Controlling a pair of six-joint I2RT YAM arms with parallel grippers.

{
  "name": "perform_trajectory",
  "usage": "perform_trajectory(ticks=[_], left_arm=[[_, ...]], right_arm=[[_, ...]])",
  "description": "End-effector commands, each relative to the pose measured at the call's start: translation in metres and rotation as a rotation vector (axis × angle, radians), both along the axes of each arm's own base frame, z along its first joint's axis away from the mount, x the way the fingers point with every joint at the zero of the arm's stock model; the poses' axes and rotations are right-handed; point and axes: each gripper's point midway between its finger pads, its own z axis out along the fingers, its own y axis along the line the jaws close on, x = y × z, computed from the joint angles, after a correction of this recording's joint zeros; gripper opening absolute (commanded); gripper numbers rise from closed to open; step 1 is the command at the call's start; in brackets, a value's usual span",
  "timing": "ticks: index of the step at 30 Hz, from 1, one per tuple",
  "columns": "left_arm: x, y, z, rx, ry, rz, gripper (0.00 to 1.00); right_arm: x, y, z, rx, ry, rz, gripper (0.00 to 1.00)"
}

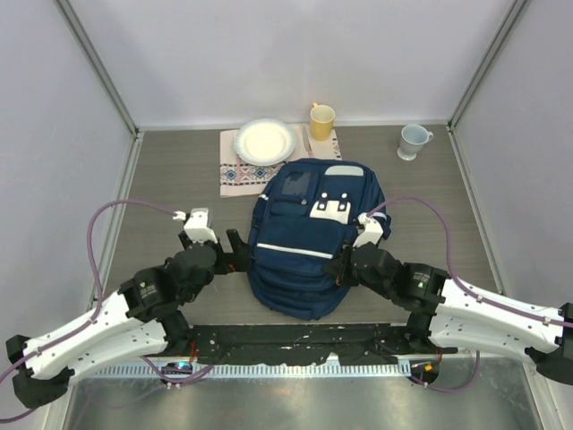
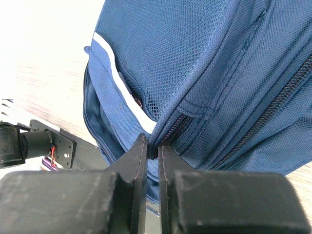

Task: Pack the student bag
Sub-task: Unzip the student bag at the center of the board.

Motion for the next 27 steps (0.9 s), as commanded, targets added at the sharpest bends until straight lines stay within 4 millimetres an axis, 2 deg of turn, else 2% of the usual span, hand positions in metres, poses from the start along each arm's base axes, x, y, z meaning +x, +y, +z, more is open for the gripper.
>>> perform_trajectory(ticks=[1,5,6,8,9,10,12,15,20,27], left_arm=[[0.003,-0.023,0.023,0.066,-0.057,-0.143,0.99],[0.002,-0.049,0.022,0.183,-0.090,-0.253,1.00],[0.003,-0.058,0.028,0.203,-0.126,-0.285,1.00],[0.000,-0.075,0.024,0.257,-0.149,-0.342,1.00],[0.000,-0.083,0.030,0.274,-0.180,-0.366,0.99],[-0.004,-0.092,0.025,0.311,-0.182,-0.403,1.00],[-0.006,-0.101,0.030,0.335,-0.208,-0.427,0.99],[-0.013,-0.118,0.022,0.367,-0.212,-0.504,1.00],[-0.026,-0.135,0.015,0.382,-0.226,-0.577,0.99],[-0.031,-0.147,-0.020,0.482,-0.231,-0.646,1.00]], right_arm=[[0.015,0.013,0.053,0.118,-0.128,-0.003,0.01],[0.020,0.009,0.063,0.133,-0.143,-0.044,0.01],[0.023,0.007,0.068,0.137,-0.153,-0.061,0.01],[0.025,0.004,0.069,0.131,-0.154,-0.082,0.01],[0.026,0.002,0.070,0.131,-0.158,-0.094,0.01],[0.027,0.001,0.072,0.137,-0.159,-0.102,0.01],[0.027,-0.001,0.073,0.147,-0.159,-0.115,0.01],[0.027,-0.002,0.077,0.162,-0.164,-0.123,0.01],[0.027,-0.001,0.083,0.176,-0.168,-0.119,0.01],[0.026,0.002,0.088,0.186,-0.167,-0.106,0.01]])
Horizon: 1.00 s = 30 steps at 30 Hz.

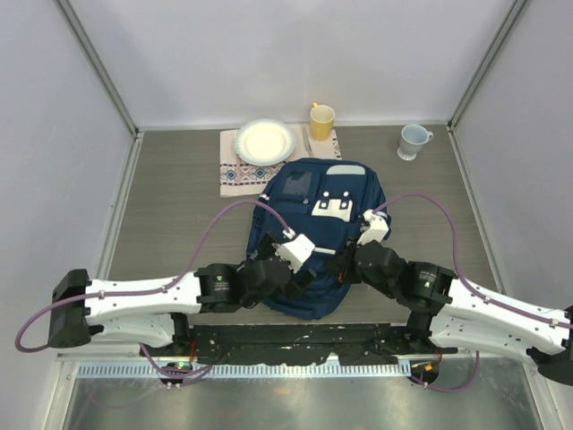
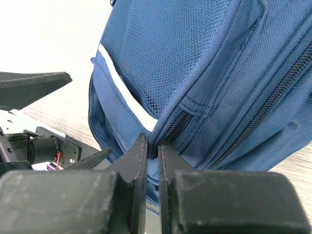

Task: Pack the student bag
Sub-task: Unzip the student bag at the center of the board.

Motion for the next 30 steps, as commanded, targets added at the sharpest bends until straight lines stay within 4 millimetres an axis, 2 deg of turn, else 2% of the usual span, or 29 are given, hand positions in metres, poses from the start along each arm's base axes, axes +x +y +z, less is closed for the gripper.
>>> perform_trajectory(ticks=[1,6,9,10,13,15,17,22,24,25,27,30], left_arm=[[0.002,-0.014,-0.007,0.018,-0.046,-0.044,1.00],[0.012,-0.013,-0.014,0.062,-0.096,-0.018,1.00],[0.014,-0.013,-0.008,0.042,-0.107,-0.004,0.91],[0.014,-0.013,-0.005,0.028,-0.110,0.000,0.83],[0.015,-0.011,0.002,-0.007,-0.116,0.016,0.71],[0.017,-0.005,0.009,-0.029,-0.128,0.040,0.68],[0.017,-0.002,0.013,-0.058,-0.133,0.049,0.62],[0.020,0.003,0.010,-0.078,-0.119,0.078,0.49],[0.022,0.004,0.011,-0.088,-0.114,0.088,0.52],[0.022,0.004,0.010,-0.090,-0.111,0.090,0.65],[0.023,0.001,0.009,-0.095,-0.104,0.085,0.67],[0.018,-0.007,0.008,-0.099,-0.078,0.046,0.82]], right_arm=[[0.020,0.009,0.069,0.179,-0.134,-0.069,0.01],[0.019,0.009,0.071,0.193,-0.130,-0.065,0.01],[0.018,0.009,0.068,0.189,-0.126,-0.065,0.01],[0.018,0.008,0.067,0.187,-0.127,-0.066,0.01],[0.018,0.005,0.062,0.175,-0.121,-0.076,0.01],[0.019,0.003,0.056,0.162,-0.114,-0.087,0.01],[0.019,0.001,0.052,0.155,-0.109,-0.097,0.01],[0.017,-0.001,0.051,0.176,-0.103,-0.101,0.01],[0.017,-0.003,0.052,0.176,-0.104,-0.106,0.01],[0.017,-0.003,0.053,0.181,-0.105,-0.105,0.01],[0.015,-0.003,0.055,0.195,-0.104,-0.100,0.01],[0.016,-0.003,0.056,0.198,-0.108,-0.102,0.02]])
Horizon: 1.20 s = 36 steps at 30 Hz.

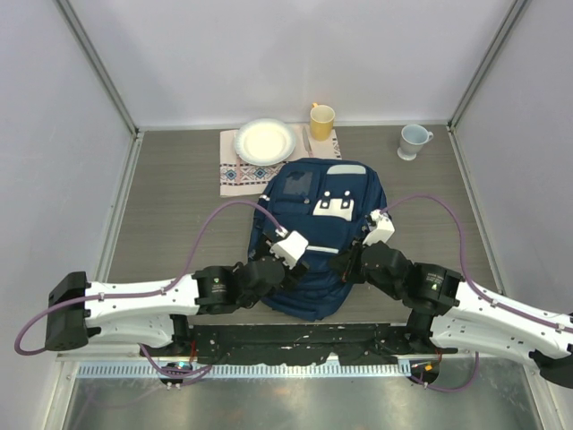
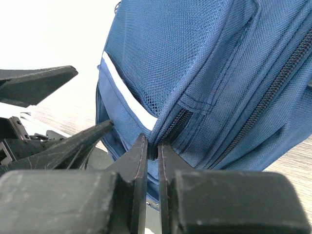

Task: Pack the student bag
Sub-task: Unzip the student bag at the center of the board.

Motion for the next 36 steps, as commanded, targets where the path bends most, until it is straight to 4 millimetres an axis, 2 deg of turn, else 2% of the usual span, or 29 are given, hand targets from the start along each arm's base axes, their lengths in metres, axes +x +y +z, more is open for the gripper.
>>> perform_trajectory(ticks=[1,9,13,14,17,18,20,22,26,28,29,31,32,33,34,35,36], left_arm=[[-0.002,-0.016,0.011,-0.076,0.017,-0.031,0.92],[-0.020,-0.022,0.004,-0.077,0.073,-0.143,0.98],[-0.016,-0.028,0.000,-0.078,0.052,-0.137,0.99],[-0.013,-0.030,-0.008,-0.050,0.055,-0.129,0.98],[-0.002,-0.034,-0.006,-0.040,0.032,-0.085,0.87],[0.001,-0.035,-0.008,-0.035,0.029,-0.073,0.81],[0.008,-0.037,-0.002,-0.066,0.018,-0.054,0.74],[0.013,-0.036,0.005,-0.088,0.008,-0.040,0.63],[0.014,-0.034,0.015,-0.112,-0.002,-0.043,0.45],[0.012,-0.033,0.020,-0.130,-0.005,-0.047,0.35],[0.013,-0.033,0.021,-0.133,-0.005,-0.047,0.32],[0.012,-0.032,0.023,-0.134,-0.007,-0.045,0.12],[0.014,-0.031,0.025,-0.137,-0.011,-0.036,0.05],[0.014,-0.031,0.028,-0.139,-0.011,-0.035,0.00],[0.014,-0.030,0.029,-0.139,-0.011,-0.029,0.00],[0.015,-0.029,0.030,-0.139,-0.009,-0.021,0.00],[0.017,-0.027,0.034,-0.137,-0.013,-0.004,0.00]], right_arm=[[0.018,0.002,0.047,0.148,-0.109,-0.084,0.03],[0.019,0.005,0.045,0.141,-0.101,-0.081,0.03],[0.018,0.007,0.049,0.159,-0.107,-0.076,0.03],[0.019,0.007,0.049,0.162,-0.108,-0.076,0.03],[0.017,0.006,0.051,0.166,-0.107,-0.072,0.03],[0.017,0.006,0.052,0.169,-0.108,-0.071,0.03],[0.017,0.004,0.049,0.158,-0.105,-0.075,0.03],[0.017,0.002,0.047,0.149,-0.103,-0.079,0.03],[0.017,-0.003,0.039,0.128,-0.090,-0.096,0.05],[0.018,-0.005,0.036,0.115,-0.086,-0.109,0.13],[0.018,-0.006,0.035,0.112,-0.085,-0.112,0.23],[0.019,-0.009,0.036,0.117,-0.090,-0.127,0.34],[0.019,-0.012,0.035,0.107,-0.090,-0.135,0.43],[0.021,-0.018,0.038,0.108,-0.102,-0.162,0.47],[0.023,-0.022,0.043,0.107,-0.109,-0.183,0.51],[0.023,-0.031,0.039,0.074,-0.101,-0.209,0.54],[0.024,-0.039,0.046,0.080,-0.111,-0.241,0.57]])
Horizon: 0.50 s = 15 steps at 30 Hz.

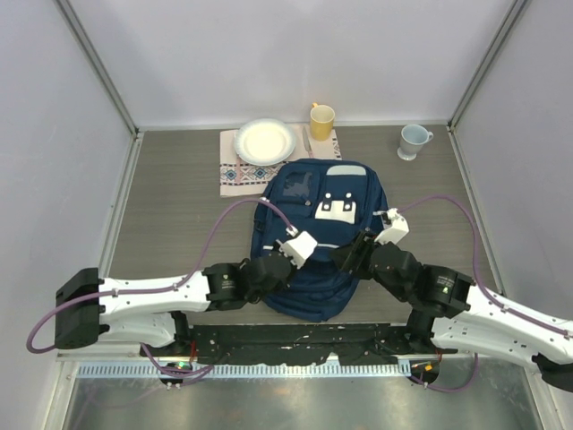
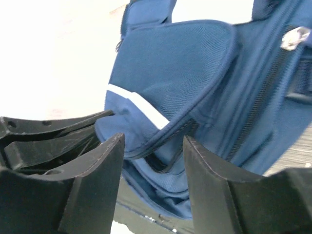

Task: Pack the student bag
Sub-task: Unzip the student bag at the center of the board.

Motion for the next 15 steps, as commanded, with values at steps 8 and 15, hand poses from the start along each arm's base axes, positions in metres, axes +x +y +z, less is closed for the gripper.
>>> perform_trajectory(ticks=[8,15], left_arm=[[0.004,0.001,0.041,-0.165,0.042,0.110,0.00],[-0.013,0.007,0.051,-0.226,0.124,0.106,0.00]], right_arm=[[0.028,-0.108,0.023,-0.079,-0.107,-0.517,0.65],[0.040,-0.111,0.006,-0.198,-0.065,-0.558,0.68]])
